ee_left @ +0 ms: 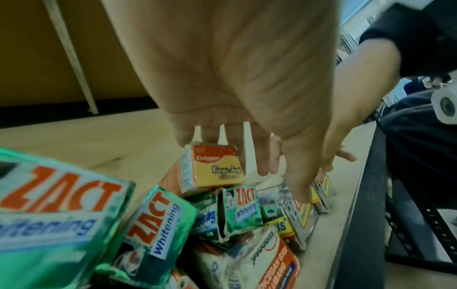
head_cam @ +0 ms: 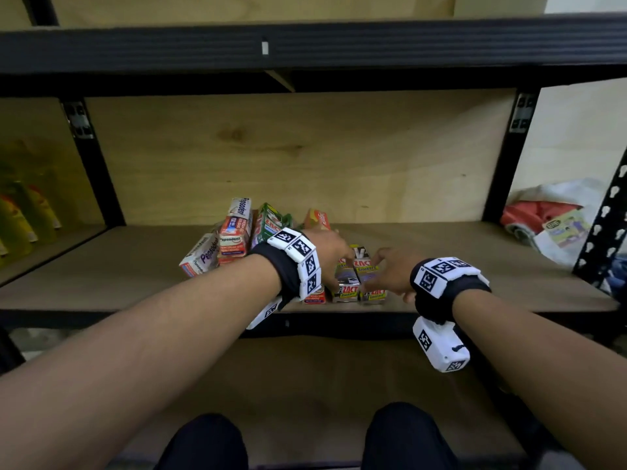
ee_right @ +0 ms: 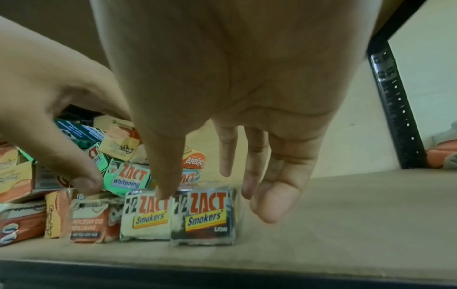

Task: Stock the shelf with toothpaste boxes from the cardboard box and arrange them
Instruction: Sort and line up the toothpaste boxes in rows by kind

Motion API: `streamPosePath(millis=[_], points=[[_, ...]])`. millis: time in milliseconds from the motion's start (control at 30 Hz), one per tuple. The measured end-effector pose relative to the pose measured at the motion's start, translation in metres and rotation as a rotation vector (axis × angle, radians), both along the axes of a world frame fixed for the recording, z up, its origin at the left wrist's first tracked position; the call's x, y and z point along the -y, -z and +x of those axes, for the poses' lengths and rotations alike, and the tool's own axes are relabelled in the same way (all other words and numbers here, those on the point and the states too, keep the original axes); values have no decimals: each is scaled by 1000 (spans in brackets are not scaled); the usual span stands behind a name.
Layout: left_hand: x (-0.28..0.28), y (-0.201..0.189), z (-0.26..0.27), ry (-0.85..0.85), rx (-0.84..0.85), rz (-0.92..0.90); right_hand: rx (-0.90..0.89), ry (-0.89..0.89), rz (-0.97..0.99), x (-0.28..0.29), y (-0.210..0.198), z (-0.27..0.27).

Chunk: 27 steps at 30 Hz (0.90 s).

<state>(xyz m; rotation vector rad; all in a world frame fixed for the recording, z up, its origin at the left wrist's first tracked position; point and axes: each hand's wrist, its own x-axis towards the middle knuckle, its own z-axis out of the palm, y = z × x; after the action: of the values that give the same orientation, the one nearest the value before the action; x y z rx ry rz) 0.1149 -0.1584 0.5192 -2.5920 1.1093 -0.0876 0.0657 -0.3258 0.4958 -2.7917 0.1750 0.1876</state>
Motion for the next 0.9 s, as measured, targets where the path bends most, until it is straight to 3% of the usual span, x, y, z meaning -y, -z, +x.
streamPosePath(millis=[300,533,733,900], points=[[26,11,9,-139,75,218,73,-52,-44,8,19,10],[38,5,8,-76,69,333,70,-12,-50,40,21,5],[48,7,13,-33,19,315,114,3,-95,73,18,-2],[69,16,15,33,31,164,135,-2,-137,100,15,-8]])
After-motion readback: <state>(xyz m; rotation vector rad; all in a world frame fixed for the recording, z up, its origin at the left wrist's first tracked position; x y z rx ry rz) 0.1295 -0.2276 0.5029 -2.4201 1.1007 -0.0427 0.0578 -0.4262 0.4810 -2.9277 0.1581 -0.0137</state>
